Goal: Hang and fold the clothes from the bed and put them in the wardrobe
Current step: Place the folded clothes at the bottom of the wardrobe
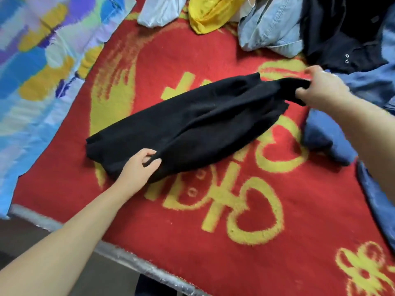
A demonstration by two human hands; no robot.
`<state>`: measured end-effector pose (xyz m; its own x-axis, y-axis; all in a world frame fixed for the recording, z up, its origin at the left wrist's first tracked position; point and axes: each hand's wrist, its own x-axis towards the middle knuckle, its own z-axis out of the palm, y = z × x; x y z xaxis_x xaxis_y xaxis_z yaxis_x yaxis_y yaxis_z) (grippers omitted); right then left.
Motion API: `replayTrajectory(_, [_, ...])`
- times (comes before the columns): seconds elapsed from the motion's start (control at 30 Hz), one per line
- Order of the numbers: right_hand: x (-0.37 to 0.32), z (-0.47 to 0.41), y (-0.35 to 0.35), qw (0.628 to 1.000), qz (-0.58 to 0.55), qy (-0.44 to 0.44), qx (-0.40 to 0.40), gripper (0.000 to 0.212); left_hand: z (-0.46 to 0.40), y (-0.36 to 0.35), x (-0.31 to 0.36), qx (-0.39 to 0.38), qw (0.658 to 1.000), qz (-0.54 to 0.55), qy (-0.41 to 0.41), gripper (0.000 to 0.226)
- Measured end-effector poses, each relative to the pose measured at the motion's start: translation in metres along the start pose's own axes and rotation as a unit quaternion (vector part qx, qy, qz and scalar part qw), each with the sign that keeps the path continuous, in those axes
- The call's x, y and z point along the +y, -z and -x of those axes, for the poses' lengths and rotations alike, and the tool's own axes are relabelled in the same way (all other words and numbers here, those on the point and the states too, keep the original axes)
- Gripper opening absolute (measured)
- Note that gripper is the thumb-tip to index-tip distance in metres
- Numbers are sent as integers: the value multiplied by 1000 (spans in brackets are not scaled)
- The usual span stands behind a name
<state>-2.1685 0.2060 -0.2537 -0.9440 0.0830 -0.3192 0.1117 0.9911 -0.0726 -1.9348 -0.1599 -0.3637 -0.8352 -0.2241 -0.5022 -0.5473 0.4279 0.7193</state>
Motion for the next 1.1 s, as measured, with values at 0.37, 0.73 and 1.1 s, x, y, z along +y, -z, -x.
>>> replayTrajectory(0.37, [-83,27,-126,910,-382,-87,-137,29,-7,-9,-17,-51,997,-47,41,28])
replayTrajectory(0.73, [-128,1,-125,930,-317,-154,-102,34,29,-7,-11,-16,968,-219,-122,51])
replayTrajectory(1.1, [-130,-22,-115,963,-222,-152,-6,74,-74,-64,112,-135,980,-123,-74,71])
